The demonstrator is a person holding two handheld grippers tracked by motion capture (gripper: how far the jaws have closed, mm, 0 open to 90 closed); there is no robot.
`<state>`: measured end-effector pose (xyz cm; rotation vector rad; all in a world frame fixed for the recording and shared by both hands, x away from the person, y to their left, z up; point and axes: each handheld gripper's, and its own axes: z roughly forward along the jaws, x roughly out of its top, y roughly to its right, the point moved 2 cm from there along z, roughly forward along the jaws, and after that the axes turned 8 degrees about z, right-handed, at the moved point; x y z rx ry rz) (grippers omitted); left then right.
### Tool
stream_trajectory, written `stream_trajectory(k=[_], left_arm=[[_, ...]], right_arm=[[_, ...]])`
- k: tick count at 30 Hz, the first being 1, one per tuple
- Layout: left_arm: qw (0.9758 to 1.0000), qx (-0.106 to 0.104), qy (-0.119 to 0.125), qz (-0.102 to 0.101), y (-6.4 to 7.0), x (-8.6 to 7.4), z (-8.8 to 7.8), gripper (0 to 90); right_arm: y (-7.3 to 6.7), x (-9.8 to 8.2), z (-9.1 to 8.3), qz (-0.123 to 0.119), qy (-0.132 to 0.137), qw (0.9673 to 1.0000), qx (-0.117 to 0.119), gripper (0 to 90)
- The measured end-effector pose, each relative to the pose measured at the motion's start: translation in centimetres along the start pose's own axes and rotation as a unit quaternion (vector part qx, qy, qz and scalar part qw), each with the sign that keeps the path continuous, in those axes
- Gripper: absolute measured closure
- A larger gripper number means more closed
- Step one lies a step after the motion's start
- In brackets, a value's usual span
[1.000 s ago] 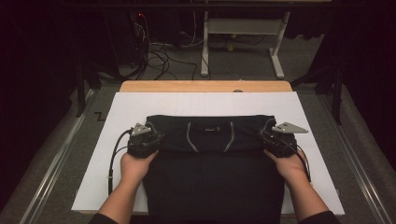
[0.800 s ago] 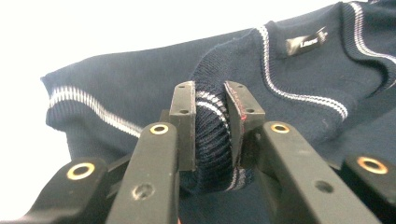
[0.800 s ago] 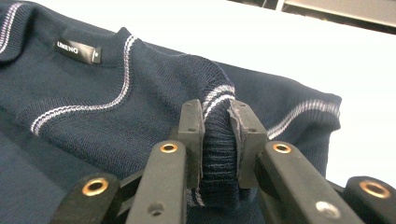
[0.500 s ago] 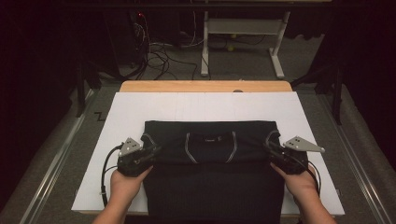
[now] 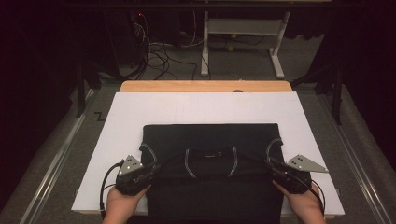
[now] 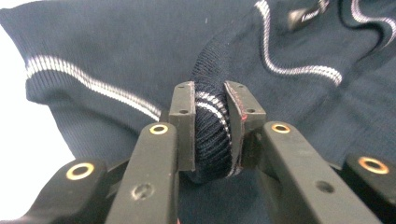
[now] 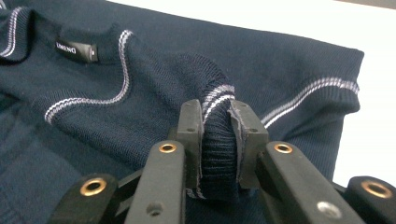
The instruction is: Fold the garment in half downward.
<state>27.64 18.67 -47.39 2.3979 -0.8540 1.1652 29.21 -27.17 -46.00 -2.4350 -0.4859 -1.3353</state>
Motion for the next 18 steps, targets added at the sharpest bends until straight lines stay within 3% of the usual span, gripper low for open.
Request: stream_trajectory(k=[8, 13, 18], left_arm=[[0.9998, -0.007, -0.014, -0.014, 0.2, -0.9, 0.3, 70.3], [0.9998, -0.008, -0.014, -0.011, 0.3, -1.0, 0.1, 69.2], [0.9997, -0.004, -0.007, -0.023, 0.0, -0.8, 0.0, 55.4]], right_arm=[[0.1, -1.3, 0.5, 0.004, -0.026, 0.9997, -0.005, 75.5], [0.1, -1.8, 0.3, 0.003, -0.03, 0.9995, -0.004, 74.0], [0.2, -1.6, 0.1, 0.016, -0.022, 0.9996, 0.0, 56.5]])
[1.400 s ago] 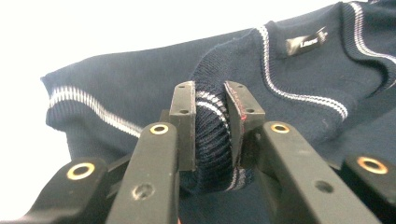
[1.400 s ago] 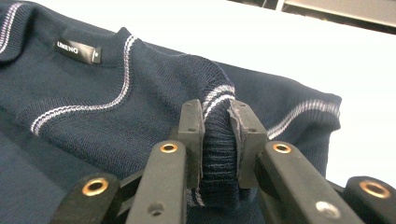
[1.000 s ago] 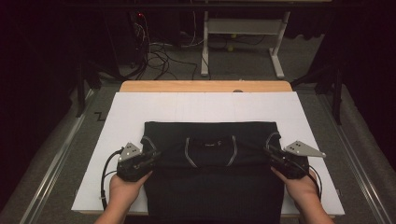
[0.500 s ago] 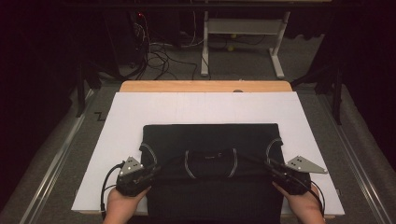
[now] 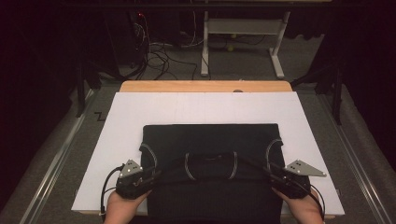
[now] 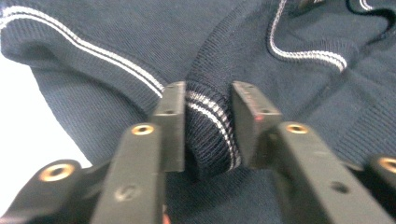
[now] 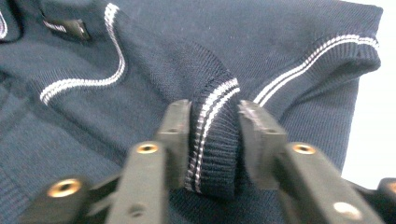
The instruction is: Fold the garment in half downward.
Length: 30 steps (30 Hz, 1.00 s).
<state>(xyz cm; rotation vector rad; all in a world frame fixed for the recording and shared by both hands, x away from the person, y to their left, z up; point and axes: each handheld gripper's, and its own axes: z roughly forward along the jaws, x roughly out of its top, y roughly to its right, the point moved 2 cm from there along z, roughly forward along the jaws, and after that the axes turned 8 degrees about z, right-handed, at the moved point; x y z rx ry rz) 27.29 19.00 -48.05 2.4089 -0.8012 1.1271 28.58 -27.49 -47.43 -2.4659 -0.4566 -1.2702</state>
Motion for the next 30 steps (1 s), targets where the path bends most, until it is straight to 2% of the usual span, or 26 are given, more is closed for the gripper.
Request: stream_trajectory(k=[3, 5, 8, 10, 16, 19, 24, 28, 30], left_arm=[[0.9999, 0.0, 0.012, -0.01, -0.4, 0.8, -0.4, 47.3], [0.9998, 0.003, 0.02, -0.007, -0.5, 1.5, -0.6, 44.4], [0.9996, 0.0, 0.03, 0.0, -0.6, 2.8, -0.7, 44.3], [0.9994, -0.001, 0.034, 0.003, -0.7, 4.0, -0.4, 42.6], [0.9994, -0.017, 0.026, 0.016, 0.2, 7.6, 1.9, 42.6], [0.9994, -0.024, 0.006, 0.024, 0.8, 8.9, 3.7, 42.5], [0.9989, -0.02, -0.038, 0.018, 1.1, 10.0, 6.6, 42.6], [0.9965, -0.016, -0.082, 0.007, 0.7, 9.9, 8.8, 42.5], [0.995, -0.025, -0.096, -0.004, 0.6, 9.6, 9.6, 42.6]], right_arm=[[0.0, 0.6, -0.3, 0.007, 0.015, 0.9999, -0.004, 45.2], [-0.2, 1.3, -0.5, 0.006, 0.023, 0.9997, -0.004, 40.9], [-0.6, 2.6, -0.7, -0.003, 0.034, 0.9994, 0.001, 40.0], [-1.1, 3.3, -0.5, -0.013, 0.032, 0.9994, 0.005, 39.7], [-2.8, 5.8, 1.6, -0.029, 0.02, 0.9993, 0.012, 40.8], [-3.7, 6.8, 2.9, -0.037, 0.007, 0.9992, 0.012, 42.4], [-4.3, 7.8, 5.7, -0.035, -0.029, 0.9989, 0.014, 45.7], [-4.8, 7.6, 7.8, -0.031, -0.064, 0.9974, 0.013, 49.8], [-5.0, 7.3, 8.7, -0.024, -0.078, 0.9966, 0.011, 53.1]])
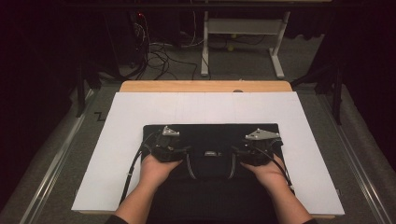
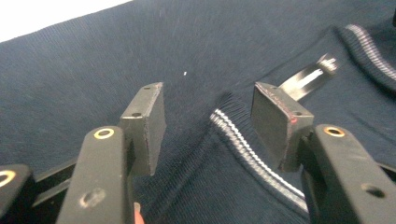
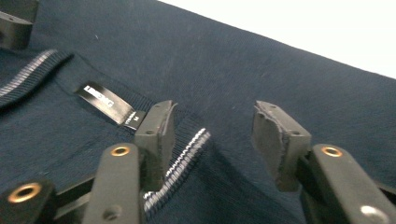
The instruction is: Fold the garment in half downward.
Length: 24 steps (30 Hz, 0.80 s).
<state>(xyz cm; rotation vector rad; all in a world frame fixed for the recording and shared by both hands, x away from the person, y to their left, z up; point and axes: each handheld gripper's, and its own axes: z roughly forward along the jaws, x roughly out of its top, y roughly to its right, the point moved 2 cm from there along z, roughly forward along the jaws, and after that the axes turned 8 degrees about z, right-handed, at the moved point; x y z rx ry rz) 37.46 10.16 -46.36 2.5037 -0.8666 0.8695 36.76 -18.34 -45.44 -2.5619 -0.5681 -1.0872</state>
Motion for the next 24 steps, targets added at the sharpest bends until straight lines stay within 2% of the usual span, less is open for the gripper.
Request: stream_trajectory(k=[4, 7, 10, 12, 17, 19, 24], left_arm=[[0.9998, -0.012, -0.014, -0.003, 0.2, -0.1, 1.1, 42.6], [0.9997, -0.016, -0.017, -0.002, 0.6, 0.0, 1.7, 42.7], [0.9998, -0.017, -0.014, -0.002, 1.0, 0.2, 2.0, 44.3], [0.9997, -0.019, -0.012, 0.003, 1.3, 0.1, 2.2, 51.1], [0.9999, -0.012, -0.007, 0.007, 1.6, 0.0, 2.3, 61.8], [0.9999, -0.005, -0.004, 0.011, 1.6, 0.0, 2.1, 70.0], [0.9997, 0.001, 0.02, 0.013, 1.8, -0.1, 1.2, 74.3]], right_arm=[[-0.1, -0.5, 1.7, 0.01, -0.032, 0.9994, 0.002, 54.3], [-0.3, -0.6, 2.4, 0.012, -0.039, 0.9992, 0.003, 55.6], [-0.5, -0.6, 2.6, 0.016, -0.041, 0.999, 0.01, 61.2], [-0.7, -0.7, 2.7, 0.012, -0.043, 0.999, 0.009, 64.8], [-0.8, -0.7, 2.6, 0.006, -0.038, 0.9992, 0.008, 74.7], [-0.9, -0.8, 2.5, 0.001, -0.035, 0.9994, 0.006, 77.5], [-1.3, -0.7, 1.6, -0.011, -0.011, 0.9999, 0.0, 79.2]])
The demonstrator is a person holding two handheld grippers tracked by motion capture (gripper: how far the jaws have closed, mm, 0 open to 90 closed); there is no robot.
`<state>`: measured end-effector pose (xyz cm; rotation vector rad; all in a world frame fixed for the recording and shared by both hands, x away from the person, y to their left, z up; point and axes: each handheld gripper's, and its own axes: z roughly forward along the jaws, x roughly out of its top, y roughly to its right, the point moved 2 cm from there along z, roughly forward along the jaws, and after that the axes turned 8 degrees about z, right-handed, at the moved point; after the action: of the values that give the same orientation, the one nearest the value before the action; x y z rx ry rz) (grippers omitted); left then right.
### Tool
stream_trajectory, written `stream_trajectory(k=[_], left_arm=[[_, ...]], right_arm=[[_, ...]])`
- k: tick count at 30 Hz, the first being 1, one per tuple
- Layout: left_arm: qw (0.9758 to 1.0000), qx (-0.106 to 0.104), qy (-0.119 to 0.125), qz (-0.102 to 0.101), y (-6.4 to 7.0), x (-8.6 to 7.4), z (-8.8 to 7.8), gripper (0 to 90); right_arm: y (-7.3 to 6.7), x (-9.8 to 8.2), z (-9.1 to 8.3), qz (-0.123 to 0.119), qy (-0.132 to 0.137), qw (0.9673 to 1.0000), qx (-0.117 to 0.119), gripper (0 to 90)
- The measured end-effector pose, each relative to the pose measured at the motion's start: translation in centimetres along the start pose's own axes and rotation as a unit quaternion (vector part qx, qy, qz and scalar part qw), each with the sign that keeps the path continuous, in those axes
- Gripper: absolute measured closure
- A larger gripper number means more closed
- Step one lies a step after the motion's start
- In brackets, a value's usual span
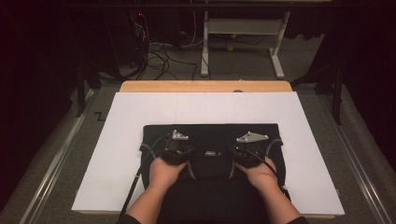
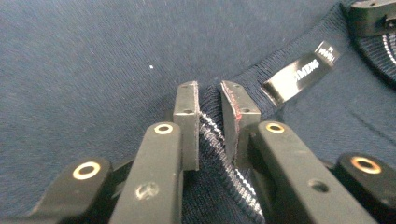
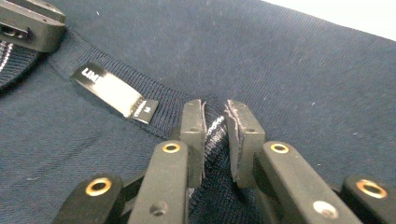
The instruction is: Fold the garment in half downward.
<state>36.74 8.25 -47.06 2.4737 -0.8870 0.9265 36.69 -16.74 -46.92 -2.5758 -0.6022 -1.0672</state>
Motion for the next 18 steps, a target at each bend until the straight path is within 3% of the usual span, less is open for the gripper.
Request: stream_trajectory(k=[9, 18], left_arm=[[0.9978, -0.001, 0.063, 0.019, 1.2, -0.9, -3.2, 74.3], [0.9951, -0.004, 0.085, 0.049, 3.2, -3.3, -5.2, 74.2]], right_arm=[[-0.5, -0.7, -3.2, -0.014, 0.062, 0.9978, 0.019, 80.1], [-1.5, -2.9, -5.8, -0.031, 0.088, 0.9948, 0.041, 80.3]])
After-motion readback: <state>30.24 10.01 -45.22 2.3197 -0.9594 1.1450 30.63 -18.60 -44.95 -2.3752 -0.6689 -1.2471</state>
